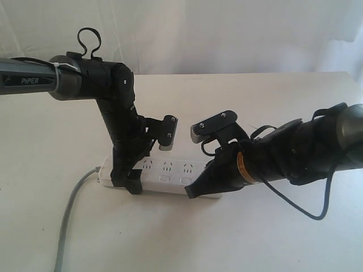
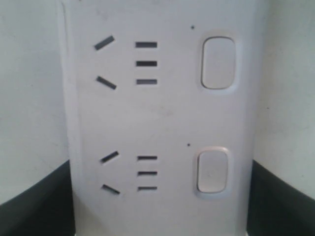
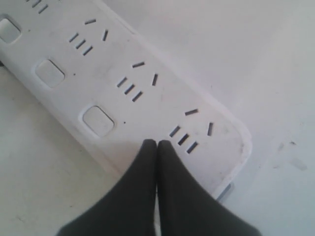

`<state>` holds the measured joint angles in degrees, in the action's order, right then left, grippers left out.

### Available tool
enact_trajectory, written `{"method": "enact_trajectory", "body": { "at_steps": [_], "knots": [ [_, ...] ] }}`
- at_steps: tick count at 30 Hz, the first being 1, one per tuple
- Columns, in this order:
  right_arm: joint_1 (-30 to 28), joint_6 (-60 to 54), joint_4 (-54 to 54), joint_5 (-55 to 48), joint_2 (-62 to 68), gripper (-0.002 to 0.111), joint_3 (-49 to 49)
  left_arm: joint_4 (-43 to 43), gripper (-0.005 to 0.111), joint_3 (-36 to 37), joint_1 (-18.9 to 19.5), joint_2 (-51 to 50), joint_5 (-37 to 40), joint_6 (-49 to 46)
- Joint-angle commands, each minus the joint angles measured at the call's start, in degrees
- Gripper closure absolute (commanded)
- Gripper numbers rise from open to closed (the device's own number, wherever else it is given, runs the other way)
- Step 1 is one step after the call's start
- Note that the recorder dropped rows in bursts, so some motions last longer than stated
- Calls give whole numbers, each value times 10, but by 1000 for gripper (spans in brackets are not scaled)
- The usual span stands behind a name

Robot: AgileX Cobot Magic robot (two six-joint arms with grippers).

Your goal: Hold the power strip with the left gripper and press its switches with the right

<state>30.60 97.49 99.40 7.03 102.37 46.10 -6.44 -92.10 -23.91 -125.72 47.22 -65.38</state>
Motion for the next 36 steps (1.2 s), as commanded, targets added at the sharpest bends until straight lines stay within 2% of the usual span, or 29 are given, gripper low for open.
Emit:
{"method": "enact_trajectory", "body": {
  "at_steps": [1,23,27,36],
  "knots": [
    [-3,3,5,-7,20,108,-7,-24,107,47,-8,-80,32,0],
    [-3,4,5,-14,50,108,-40,-24,107,47,-8,-80,17,0],
    [-3,8,5,9,-20,108,-23,-24,107,47,-8,-80,16,0],
    [-3,8,5,-46,-275,108,-21,-24,107,47,-8,-80,16,0]
  ]
}}
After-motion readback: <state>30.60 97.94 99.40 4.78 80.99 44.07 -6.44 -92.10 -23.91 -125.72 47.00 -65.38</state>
